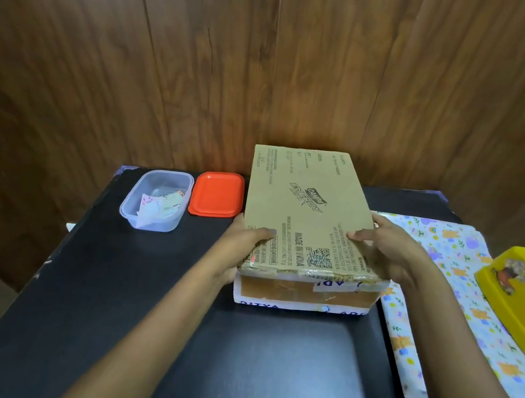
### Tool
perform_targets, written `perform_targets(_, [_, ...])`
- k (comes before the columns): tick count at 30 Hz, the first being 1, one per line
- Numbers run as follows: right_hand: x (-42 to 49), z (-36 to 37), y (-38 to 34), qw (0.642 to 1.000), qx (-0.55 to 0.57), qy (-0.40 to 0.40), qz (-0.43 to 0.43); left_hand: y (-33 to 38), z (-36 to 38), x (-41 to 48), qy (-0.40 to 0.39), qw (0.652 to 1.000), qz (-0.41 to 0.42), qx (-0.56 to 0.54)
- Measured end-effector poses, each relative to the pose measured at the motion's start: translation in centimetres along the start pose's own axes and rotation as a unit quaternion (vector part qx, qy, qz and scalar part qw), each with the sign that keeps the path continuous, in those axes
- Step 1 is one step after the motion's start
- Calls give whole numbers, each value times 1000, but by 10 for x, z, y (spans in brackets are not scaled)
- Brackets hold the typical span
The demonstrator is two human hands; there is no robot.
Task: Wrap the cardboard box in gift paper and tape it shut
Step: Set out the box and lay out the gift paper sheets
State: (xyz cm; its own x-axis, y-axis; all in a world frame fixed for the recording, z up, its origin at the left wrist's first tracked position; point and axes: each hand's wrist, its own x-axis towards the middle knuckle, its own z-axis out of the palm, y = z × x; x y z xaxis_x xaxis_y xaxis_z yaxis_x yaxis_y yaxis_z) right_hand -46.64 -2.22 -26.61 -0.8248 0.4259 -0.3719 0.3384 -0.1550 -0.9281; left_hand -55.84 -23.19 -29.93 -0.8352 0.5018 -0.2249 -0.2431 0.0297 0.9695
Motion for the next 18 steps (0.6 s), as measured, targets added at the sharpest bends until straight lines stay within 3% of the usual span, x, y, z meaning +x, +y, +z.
perform_targets(8, [-78, 10, 10, 998, -44, -29, -47, 9, -13, -81, -1, 1000, 2, 16])
perform_targets(18, [-166, 74, 46, 984, -123, -71, -108, 13, -81, -182, 36, 979, -31, 196])
